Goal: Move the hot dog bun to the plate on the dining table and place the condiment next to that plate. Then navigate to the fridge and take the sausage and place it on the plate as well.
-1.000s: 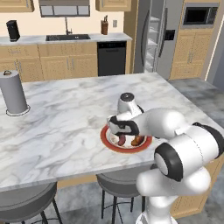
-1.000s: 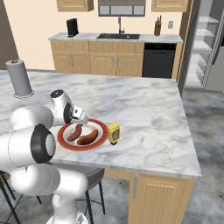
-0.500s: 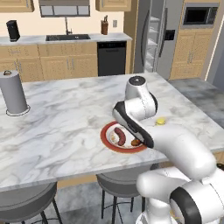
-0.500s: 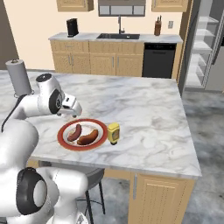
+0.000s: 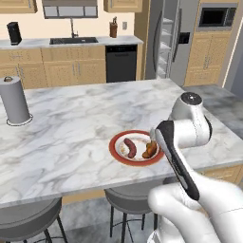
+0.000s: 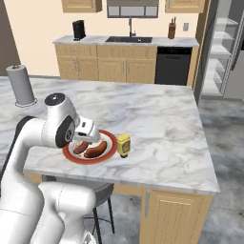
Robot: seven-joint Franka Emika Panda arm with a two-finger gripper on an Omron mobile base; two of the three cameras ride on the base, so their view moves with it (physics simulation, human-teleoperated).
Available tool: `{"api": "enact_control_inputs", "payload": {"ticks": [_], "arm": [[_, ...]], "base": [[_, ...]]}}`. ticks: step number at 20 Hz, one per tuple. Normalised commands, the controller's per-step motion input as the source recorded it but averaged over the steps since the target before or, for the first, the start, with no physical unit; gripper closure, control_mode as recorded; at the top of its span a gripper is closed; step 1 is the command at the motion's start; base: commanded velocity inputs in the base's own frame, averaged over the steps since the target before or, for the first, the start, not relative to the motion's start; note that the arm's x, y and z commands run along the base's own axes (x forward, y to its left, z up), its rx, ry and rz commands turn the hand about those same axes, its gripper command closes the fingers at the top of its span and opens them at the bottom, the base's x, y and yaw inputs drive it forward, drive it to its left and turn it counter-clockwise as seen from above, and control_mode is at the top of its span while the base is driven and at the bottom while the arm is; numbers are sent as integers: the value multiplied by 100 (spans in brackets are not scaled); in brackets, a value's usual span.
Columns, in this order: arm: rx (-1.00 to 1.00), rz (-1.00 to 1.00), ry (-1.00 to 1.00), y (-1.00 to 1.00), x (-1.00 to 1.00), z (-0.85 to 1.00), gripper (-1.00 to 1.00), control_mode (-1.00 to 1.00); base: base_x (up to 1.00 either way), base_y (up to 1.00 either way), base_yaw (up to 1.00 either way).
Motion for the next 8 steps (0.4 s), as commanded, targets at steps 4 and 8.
{"api": "enact_control_inputs", "payload": {"ticks": [4, 8], "arm": [[0, 0, -7, -71, -72, -23, -100, -100], [0, -5, -5, -55, -8, -24, -100, -100]], "base": [[0, 0, 0], [0, 0, 0]]}}
